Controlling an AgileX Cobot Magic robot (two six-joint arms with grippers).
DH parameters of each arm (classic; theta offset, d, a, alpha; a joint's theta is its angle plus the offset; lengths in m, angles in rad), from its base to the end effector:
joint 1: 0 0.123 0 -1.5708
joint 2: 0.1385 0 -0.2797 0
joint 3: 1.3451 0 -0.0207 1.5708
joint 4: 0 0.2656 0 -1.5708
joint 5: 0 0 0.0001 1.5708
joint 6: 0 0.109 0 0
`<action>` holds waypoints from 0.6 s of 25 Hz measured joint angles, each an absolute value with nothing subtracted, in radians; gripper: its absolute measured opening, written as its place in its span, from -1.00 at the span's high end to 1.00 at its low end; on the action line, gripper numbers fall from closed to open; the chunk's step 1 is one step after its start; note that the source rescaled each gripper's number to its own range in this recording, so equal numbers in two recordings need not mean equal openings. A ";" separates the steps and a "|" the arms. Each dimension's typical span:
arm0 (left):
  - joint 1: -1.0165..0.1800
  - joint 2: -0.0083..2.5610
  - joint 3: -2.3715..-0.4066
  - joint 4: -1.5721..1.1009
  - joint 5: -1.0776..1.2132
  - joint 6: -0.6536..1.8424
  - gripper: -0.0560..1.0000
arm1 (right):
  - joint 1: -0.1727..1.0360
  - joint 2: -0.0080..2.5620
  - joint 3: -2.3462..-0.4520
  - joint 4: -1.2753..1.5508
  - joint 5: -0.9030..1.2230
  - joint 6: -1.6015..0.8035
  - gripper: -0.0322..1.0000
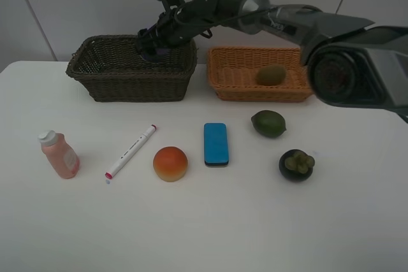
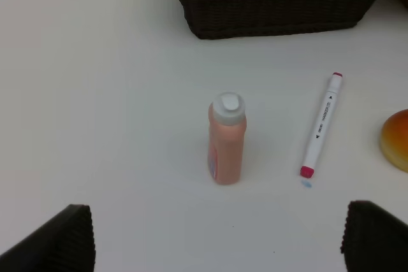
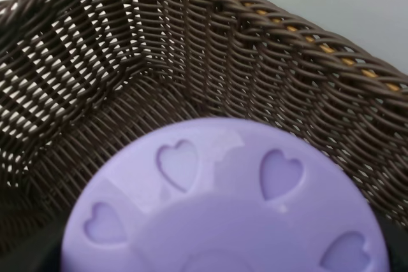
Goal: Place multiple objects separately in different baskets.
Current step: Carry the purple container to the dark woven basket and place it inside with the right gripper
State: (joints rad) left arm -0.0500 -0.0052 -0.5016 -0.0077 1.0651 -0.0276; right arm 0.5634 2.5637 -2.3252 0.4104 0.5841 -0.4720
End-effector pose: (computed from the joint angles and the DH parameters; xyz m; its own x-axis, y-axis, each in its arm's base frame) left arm 0.0283 -0.0022 0.2764 -0.4548 -0.0086 -0.8905 0.0417 0.9986 -0.0310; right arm 0.4947 0.3409 0.1542 -0.4561 -0.4306 -0.7788 -0.7256 0.6867 0.0453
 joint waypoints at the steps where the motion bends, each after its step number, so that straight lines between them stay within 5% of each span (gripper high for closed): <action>1: -0.050 -0.005 -0.502 -0.008 1.065 -0.028 -1.00 | 0.563 2.569 -2.325 0.406 0.584 -0.473 -0.07; 15: -0.050 -0.005 -0.502 -0.008 1.065 -0.028 -1.00 | 0.563 2.588 -2.325 0.397 0.590 -0.475 -0.07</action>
State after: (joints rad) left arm -0.0500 -0.0052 -0.5016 -0.0077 1.0651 -0.0276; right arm 0.5634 2.5882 -2.3252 0.3975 0.5898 -0.4753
